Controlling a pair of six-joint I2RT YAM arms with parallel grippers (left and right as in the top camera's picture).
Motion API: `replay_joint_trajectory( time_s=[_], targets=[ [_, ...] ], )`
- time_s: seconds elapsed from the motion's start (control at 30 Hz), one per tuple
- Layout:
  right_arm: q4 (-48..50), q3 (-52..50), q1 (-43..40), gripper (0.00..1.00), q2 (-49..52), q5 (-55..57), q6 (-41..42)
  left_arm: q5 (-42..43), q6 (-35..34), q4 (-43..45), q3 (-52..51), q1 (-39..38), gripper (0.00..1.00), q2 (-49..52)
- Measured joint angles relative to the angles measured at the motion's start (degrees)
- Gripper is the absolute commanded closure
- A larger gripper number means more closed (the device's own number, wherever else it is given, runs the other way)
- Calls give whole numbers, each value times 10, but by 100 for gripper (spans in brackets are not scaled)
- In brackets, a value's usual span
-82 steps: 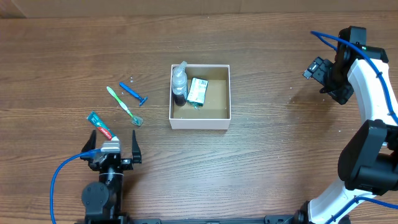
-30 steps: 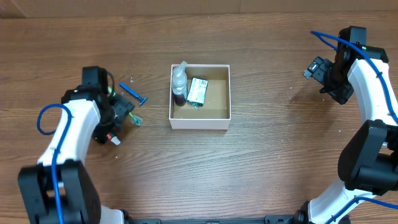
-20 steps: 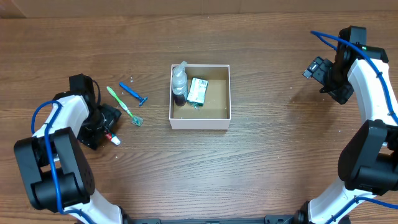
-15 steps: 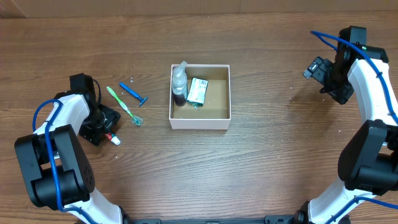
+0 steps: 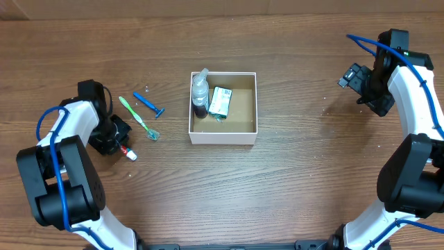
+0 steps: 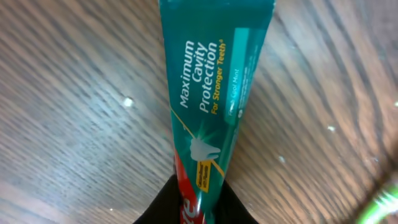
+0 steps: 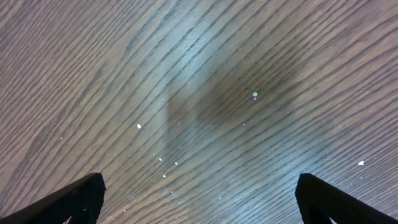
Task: Pack container
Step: 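Reach the left gripper to the toothpaste tube and grasp it, then carry the toothpaste with the left gripper into the box and release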
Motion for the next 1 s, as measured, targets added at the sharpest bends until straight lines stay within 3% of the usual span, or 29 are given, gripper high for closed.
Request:
replay_joint_trajectory(
  time_s=[0.23,0.37,0.63,0.83,1.0],
  targets=[
    [0,0,0,0,0,0,0,26,88,-203,222,-3,85,9],
    [0,0,0,0,0,0,0,50,161,-264,362,-36,86,8],
    [0,0,0,0,0,0,0,108,351,-222,471,-273,85,7],
    [1,0,0,0,0,0,0,19,503,-154,472,-454,80,7],
    [1,0,0,0,0,0,0,-63,683,-166,473,-528,90,7]
  ],
)
